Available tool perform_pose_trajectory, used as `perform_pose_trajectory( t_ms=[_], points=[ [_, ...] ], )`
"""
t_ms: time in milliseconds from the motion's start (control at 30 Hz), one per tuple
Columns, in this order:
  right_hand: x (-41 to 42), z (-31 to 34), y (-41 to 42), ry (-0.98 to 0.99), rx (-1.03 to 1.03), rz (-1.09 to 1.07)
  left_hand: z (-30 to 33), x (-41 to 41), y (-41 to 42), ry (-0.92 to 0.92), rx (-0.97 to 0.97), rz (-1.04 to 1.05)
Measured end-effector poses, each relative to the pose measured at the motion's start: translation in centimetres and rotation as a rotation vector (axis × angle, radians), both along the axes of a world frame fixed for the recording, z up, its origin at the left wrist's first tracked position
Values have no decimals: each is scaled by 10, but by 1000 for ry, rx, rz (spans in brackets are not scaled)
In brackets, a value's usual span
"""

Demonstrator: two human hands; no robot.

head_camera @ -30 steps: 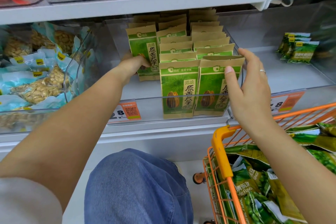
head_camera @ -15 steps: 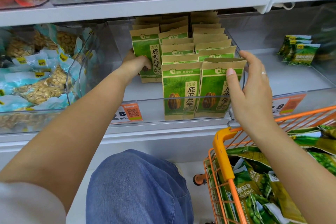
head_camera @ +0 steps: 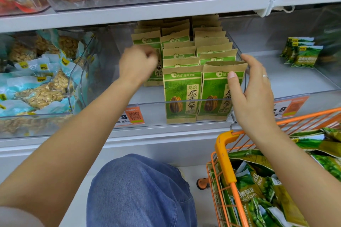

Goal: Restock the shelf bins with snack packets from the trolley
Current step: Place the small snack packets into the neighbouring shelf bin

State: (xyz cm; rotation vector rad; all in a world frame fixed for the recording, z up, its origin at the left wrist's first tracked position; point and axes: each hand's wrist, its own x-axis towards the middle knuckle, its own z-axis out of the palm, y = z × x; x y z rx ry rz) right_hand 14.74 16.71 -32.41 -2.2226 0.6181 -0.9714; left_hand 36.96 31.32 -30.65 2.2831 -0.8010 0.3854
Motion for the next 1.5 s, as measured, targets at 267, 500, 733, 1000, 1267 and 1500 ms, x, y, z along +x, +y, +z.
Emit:
perform_pose_trajectory(
  t_ms=[267, 500, 733, 1000, 1267, 1500],
  points=[
    [0, 0, -1, -3, 6, -1, -11, 3, -9, 457, -89, -225],
    [0, 0, -1, 3, 29, 6, 1, -9, -10, 467, -241, -146],
    [-34, 18, -12, 55, 68, 49, 50, -89, 14, 108, -489, -206],
    [-163, 40, -54, 535, -221, -99, 29, -230, -59, 104, 45, -774],
    [-278, 43, -98, 1108, -368, -612, -21, -280, -100, 175, 220, -896],
    [-287, 32, -101, 1079, -350, -574, -25, -274, -94, 272, 187, -842]
  ],
)
